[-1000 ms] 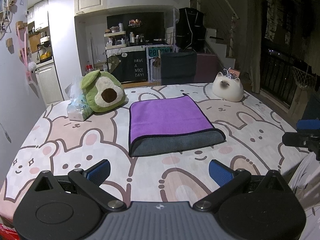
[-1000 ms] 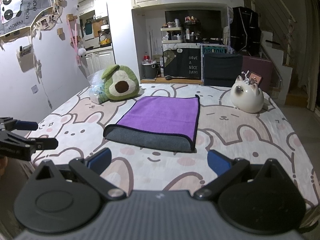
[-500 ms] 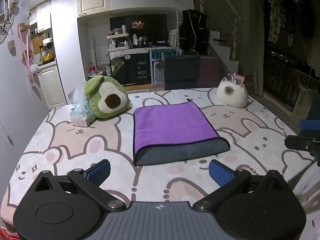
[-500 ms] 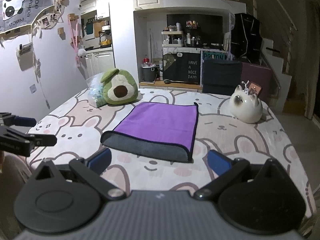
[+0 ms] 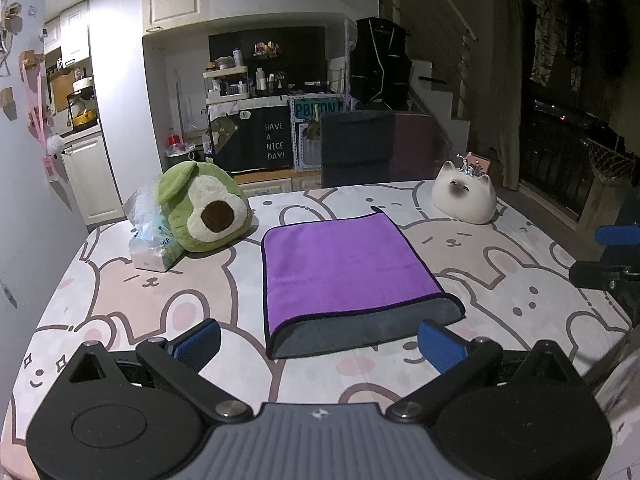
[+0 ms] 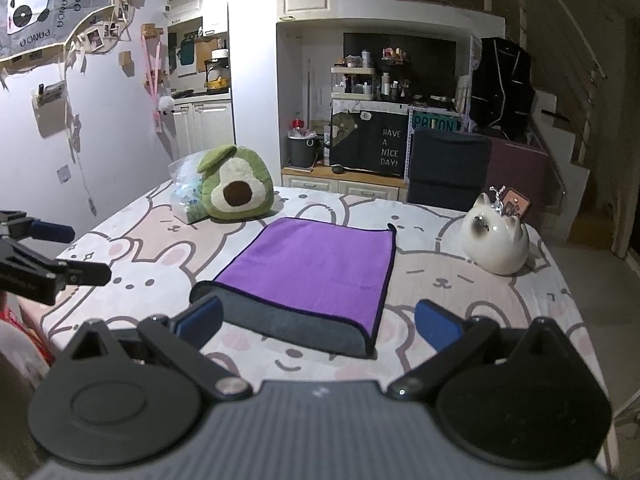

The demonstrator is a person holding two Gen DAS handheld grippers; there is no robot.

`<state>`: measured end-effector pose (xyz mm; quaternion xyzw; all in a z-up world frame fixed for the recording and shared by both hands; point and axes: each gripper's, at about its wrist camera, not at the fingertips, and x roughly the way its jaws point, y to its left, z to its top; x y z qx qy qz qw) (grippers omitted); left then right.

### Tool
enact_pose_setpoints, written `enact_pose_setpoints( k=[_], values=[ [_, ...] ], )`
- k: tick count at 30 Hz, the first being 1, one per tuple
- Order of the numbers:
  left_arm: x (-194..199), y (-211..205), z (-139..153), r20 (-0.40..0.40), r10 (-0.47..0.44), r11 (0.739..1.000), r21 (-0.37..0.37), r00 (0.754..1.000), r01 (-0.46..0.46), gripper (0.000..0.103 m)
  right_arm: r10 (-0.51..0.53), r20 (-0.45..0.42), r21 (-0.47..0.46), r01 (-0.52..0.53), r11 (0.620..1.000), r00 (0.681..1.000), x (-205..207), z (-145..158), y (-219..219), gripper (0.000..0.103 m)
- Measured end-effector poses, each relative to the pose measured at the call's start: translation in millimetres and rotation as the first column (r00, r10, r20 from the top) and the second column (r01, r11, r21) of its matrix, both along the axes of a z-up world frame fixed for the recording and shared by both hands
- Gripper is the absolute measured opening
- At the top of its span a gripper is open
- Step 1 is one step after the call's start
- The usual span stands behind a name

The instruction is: Fold towel

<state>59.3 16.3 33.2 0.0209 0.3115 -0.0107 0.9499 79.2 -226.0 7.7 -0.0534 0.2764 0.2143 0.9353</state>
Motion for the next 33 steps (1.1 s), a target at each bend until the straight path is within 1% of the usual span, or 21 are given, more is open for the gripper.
enact_pose_setpoints(
  k=[9,15,20,25,31,33],
  values=[
    [29.6,13.3,8.8,0.031,-0.008,1.0,0.022,0.999,0.007,0.103,0.023,0.038,-0.015,-0.022,1.0,0.999,24.3,8.6,2.2,0.103],
    [51.0,21.3,6.7,0.047,-0.026,0.999,0.035,0.999,0.024,0.103,0.053,0.054,-0.034,-0.051,0.998,0.997,37.6,7.8,8.5,0.103],
    [66.8,25.7,-2.0,0.061,-0.051,0.998,0.044,0.997,0.049,0.103,0.062,0.051,-0.053,-0.059,0.997,0.997,49.5,4.5,11.9,0.103],
    [84.0,30.8,-12.3,0.061,-0.062,0.998,0.024,0.996,0.061,0.103,0.046,0.052,-0.056,-0.043,0.998,0.998,60.2,1.4,13.6,0.103],
    [99.8,35.4,-29.9,0.06,-0.076,0.997,0.008,0.995,0.076,0.103,0.039,0.093,-0.071,-0.032,0.997,0.995,64.9,-5.1,16.5,0.103],
    [102.8,36.3,-36.0,0.063,-0.09,0.996,0.011,0.994,0.09,0.103,0.045,0.087,-0.069,-0.039,0.997,0.995,66.2,-10.4,17.5,0.103]
  ],
)
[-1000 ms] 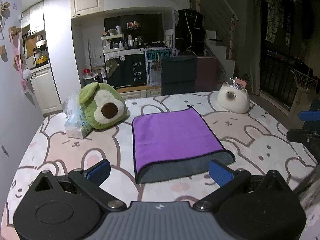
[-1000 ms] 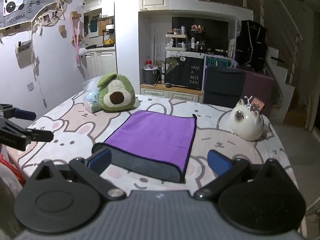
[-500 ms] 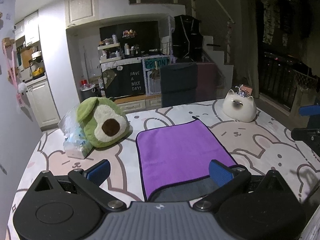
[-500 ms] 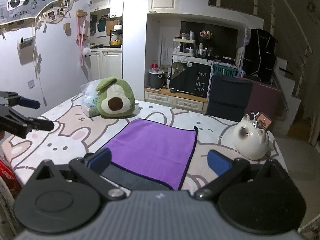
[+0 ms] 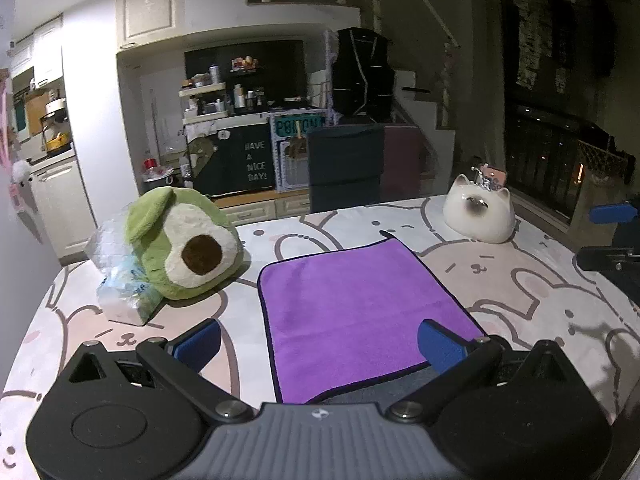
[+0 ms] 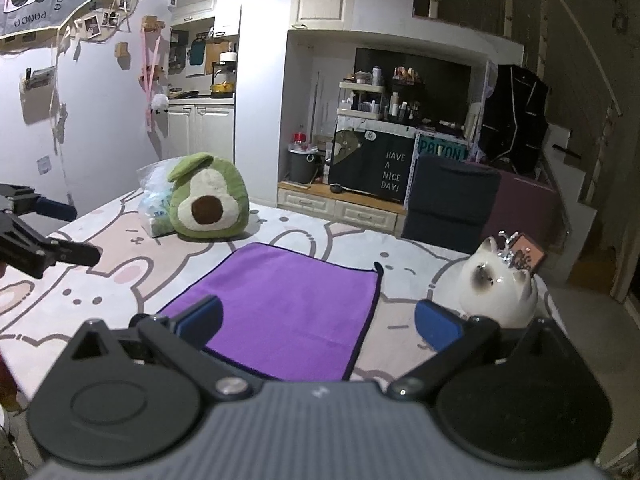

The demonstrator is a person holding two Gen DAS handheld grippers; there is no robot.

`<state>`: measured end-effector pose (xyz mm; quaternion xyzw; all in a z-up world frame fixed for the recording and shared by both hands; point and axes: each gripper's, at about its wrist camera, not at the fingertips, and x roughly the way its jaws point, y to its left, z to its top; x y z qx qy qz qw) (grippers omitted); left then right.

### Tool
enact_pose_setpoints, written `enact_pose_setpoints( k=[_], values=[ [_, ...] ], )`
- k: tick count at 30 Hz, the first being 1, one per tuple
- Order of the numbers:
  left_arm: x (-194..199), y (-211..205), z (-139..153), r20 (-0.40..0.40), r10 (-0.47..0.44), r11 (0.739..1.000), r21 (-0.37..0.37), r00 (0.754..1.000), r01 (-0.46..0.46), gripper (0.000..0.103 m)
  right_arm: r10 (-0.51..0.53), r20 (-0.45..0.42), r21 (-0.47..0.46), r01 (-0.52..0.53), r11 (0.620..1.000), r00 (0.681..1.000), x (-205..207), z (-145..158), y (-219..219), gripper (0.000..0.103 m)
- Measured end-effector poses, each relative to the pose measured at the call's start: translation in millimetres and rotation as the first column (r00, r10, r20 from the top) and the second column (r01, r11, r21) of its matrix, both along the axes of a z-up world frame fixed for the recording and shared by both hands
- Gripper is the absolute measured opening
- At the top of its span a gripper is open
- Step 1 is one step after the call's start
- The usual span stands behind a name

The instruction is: Fold towel

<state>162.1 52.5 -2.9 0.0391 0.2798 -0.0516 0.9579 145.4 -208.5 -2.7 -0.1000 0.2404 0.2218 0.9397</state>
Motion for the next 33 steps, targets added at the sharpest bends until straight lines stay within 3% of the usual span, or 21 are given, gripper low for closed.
enact_pose_setpoints(
  k=[8,15,20,26,30,33],
  values=[
    [9.5,7.4,-35.8,-0.042,-0.048,0.999,-0.015,0.998,0.047,0.103,0.028,-0.022,-0.01,-0.028,1.0,0.999,3.9,-19.2,2.8,0.103],
    [20.8,14.3,-69.8,-0.115,-0.065,0.997,0.032,0.991,0.069,0.102,0.04,-0.059,0.04,-0.038,0.998,0.997,15.1,-40.8,-2.3,0.103],
    [31.8,27.2,-82.2,-0.138,-0.054,0.999,0.0,0.989,0.055,0.098,0.011,-0.084,0.032,-0.008,0.999,0.996,28.5,-56.9,-3.7,0.103],
    [40.4,31.5,-93.5,-0.16,-0.068,0.998,-0.011,0.985,0.067,0.089,-0.014,-0.143,0.055,0.022,0.998,0.99,50.2,-77.4,-7.6,0.103],
    [46.3,32.7,-102.7,-0.193,-0.107,0.994,-0.031,0.975,0.103,0.076,-0.026,-0.159,0.046,0.033,0.998,0.987,61.9,-92.3,-9.4,0.103],
    [49.4,32.4,-108.9,-0.212,-0.138,0.99,-0.04,0.968,0.132,0.069,0.032,-0.17,0.046,-0.025,0.999,0.985,67.6,-102.5,-8.1,0.103]
  ],
)
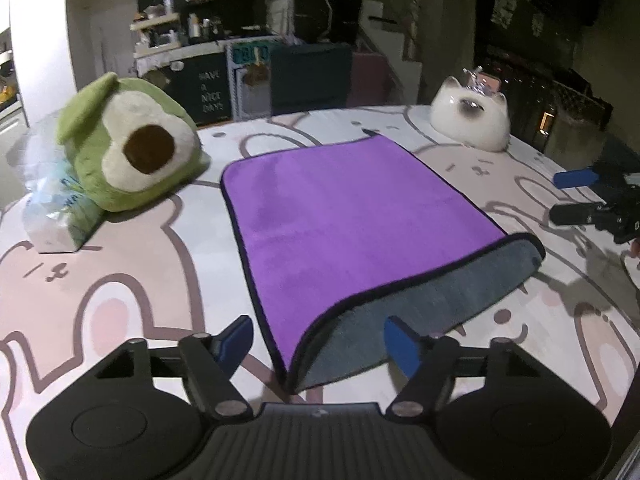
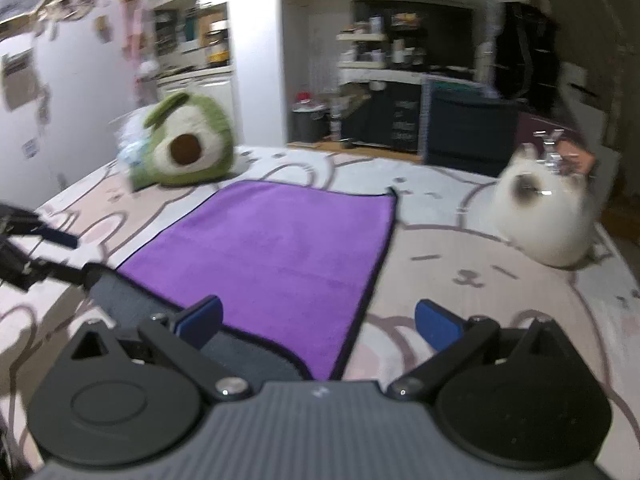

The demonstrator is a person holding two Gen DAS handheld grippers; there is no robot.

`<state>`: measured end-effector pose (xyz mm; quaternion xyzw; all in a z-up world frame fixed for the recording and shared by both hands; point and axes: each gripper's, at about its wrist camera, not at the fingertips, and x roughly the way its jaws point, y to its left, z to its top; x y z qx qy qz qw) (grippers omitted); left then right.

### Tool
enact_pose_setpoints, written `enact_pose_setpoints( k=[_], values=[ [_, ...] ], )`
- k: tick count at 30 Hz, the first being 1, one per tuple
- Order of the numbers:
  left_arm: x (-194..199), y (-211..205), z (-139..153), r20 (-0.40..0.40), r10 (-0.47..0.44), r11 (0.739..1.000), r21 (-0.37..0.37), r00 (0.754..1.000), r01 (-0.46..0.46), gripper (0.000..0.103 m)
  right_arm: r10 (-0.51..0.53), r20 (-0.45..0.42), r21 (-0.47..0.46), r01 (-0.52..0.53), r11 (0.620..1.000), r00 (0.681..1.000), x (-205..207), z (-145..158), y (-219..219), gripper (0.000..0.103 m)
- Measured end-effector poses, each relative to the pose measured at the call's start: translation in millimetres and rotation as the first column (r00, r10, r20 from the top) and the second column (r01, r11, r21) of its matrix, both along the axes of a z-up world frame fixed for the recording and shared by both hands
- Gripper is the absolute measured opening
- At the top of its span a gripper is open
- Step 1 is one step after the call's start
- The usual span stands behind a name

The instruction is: Fold towel

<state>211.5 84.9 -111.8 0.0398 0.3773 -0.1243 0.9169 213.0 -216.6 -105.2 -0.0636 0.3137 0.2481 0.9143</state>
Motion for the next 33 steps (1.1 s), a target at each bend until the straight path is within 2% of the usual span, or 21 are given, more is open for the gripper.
enact_pose_setpoints(
  k=[5,11,13,16,20,24,26,29,30,33],
  values=[
    [4.8,2.2,-10.0,-0.033,-0.024,1.0,-0.02,0.999,0.024,0.061,0.075,-0.085,0.017,-0.074,0.997,0.994,7.0,-15.9,1.9,0.103],
    [11.2,11.9,-19.4,-0.067,-0.013,0.997,-0.076,0.998,0.008,0.051,0.115,-0.206,0.116,-0.092,0.989,0.972,21.5,-29.3,-2.0,0.1],
    [12.5,14.6,-21.7,-0.076,-0.012,0.996,-0.09,0.997,0.005,0.046,0.11,-0.241,0.132,-0.08,0.988,0.964,24.2,-33.0,-3.2,0.082],
    [14.0,18.0,-24.9,-0.086,-0.006,0.994,-0.108,0.996,-0.003,0.044,0.108,-0.292,0.148,-0.066,0.987,0.95,29.0,-38.9,-2.9,0.061],
    [16.2,21.4,-28.1,-0.098,0.004,0.993,-0.12,0.995,-0.016,0.04,0.102,-0.316,0.114,-0.069,0.991,0.943,28.8,-45.7,0.3,0.053],
    [16.7,23.2,-28.0,-0.103,0.011,0.991,-0.13,0.995,-0.025,0.028,0.083,-0.338,0.092,-0.055,0.994,0.938,28.6,-51.4,-2.8,0.045],
    [17.7,22.5,-28.2,-0.106,0.016,0.992,-0.126,0.994,-0.03,0.026,0.086,-0.341,0.09,-0.058,0.994,0.936,27.9,-53.2,-3.2,0.041],
    [18.8,23.0,-29.5,-0.115,0.022,0.992,-0.123,0.993,-0.036,0.021,0.09,-0.342,0.081,-0.066,0.995,0.935,27.2,-54.6,-2.2,0.031],
    [18.8,23.0,-29.6,-0.117,0.023,0.992,-0.121,0.993,-0.037,0.019,0.09,-0.342,0.08,-0.067,0.995,0.935,26.8,-54.5,-2.4,0.025],
    [19.6,23.2,-29.7,-0.123,0.028,0.992,-0.118,0.992,-0.042,0.009,0.093,-0.336,0.085,-0.069,0.994,0.937,26.5,-54.1,-1.5,0.014]
  ],
)
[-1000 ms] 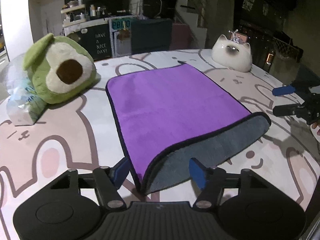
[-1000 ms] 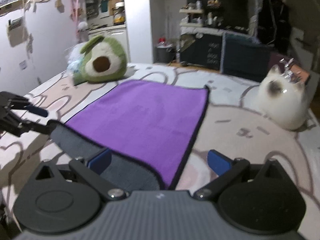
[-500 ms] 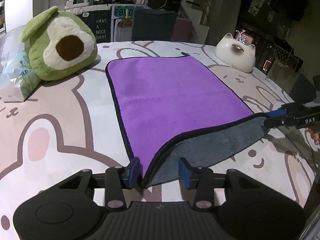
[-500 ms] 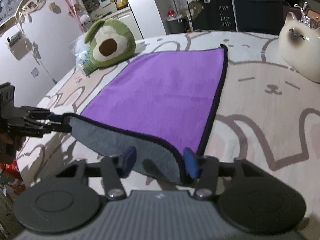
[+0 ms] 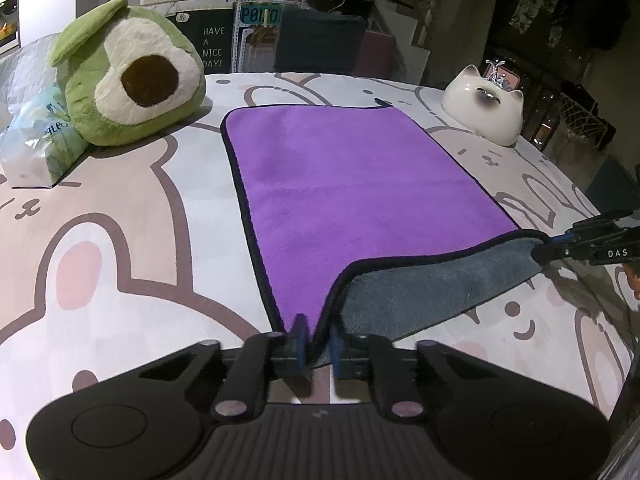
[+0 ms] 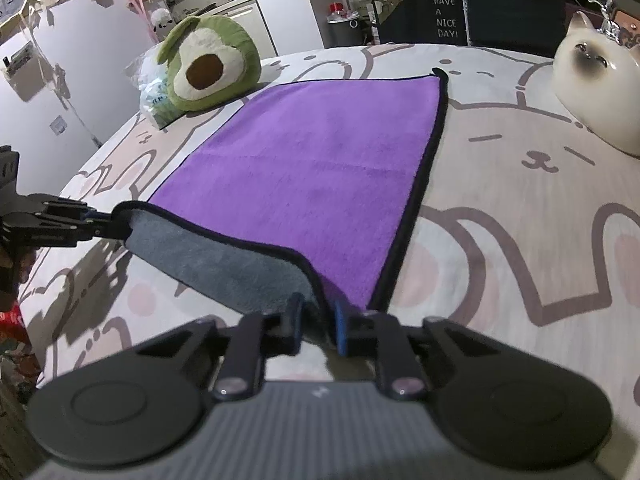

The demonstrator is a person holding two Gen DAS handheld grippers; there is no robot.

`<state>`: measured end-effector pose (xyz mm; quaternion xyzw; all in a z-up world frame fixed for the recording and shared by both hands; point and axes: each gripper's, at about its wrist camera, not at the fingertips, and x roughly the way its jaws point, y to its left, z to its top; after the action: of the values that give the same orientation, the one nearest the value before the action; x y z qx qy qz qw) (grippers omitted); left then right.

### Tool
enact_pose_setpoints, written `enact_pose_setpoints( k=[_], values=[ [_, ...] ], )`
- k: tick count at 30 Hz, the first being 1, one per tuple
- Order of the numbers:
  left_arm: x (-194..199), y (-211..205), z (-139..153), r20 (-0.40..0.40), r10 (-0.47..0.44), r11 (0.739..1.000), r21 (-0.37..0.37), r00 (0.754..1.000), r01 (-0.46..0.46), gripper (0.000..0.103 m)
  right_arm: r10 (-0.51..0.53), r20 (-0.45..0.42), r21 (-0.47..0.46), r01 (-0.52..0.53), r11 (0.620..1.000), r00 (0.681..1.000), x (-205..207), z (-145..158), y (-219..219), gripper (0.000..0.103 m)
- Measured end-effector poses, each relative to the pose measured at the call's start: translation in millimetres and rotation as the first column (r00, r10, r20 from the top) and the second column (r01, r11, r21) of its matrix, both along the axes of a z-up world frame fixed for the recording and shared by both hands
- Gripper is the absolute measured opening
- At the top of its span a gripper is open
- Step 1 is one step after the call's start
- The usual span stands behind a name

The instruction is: Fold towel

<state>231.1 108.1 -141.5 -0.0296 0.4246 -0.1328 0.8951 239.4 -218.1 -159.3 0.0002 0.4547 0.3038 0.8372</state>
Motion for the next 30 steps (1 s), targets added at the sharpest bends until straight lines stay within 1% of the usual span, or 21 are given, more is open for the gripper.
enact_pose_setpoints(
  k=[1,4,11,18,23,30],
  values=[
    [-0.3,-0.3,0.0,0.0,0.001,1.0,0.002,1.0,-0.001,0.008,0.001,0.002,0.001,-0.001,1.0,1.0,-0.3,0.9,-0.3,0.01],
    [-0.6,-1.4,0.3,0.001,0.001,1.0,0.007,1.0,-0.001,0.006,0.006,0.015,0.001,-0.006,1.0,1.0,-2.2,4.2,0.2,0.006],
    [-1.5,-3.1,5.1,0.008,0.011,1.0,0.014,1.0,-0.011,0.005,0.004,0.043,0.012,-0.004,1.0,0.999,-2.9,9.9,-0.9,0.005],
    [2.2,-4.8,21.4,0.037,0.056,0.998,-0.011,0.998,-0.056,0.004,-0.021,0.064,0.038,0.019,0.999,0.998,-0.6,22.5,2.1,0.005],
    [10.5,-4.2,34.8,0.072,0.093,0.995,-0.042,0.993,-0.09,0.004,-0.048,0.097,0.058,0.042,0.997,0.994,4.1,35.8,4.4,0.005],
    [31.4,-8.1,47.7,0.106,0.118,0.993,-0.037,0.987,-0.114,0.004,-0.094,0.127,0.089,0.083,0.993,0.987,17.7,50.5,2.2,0.005]
  ],
)
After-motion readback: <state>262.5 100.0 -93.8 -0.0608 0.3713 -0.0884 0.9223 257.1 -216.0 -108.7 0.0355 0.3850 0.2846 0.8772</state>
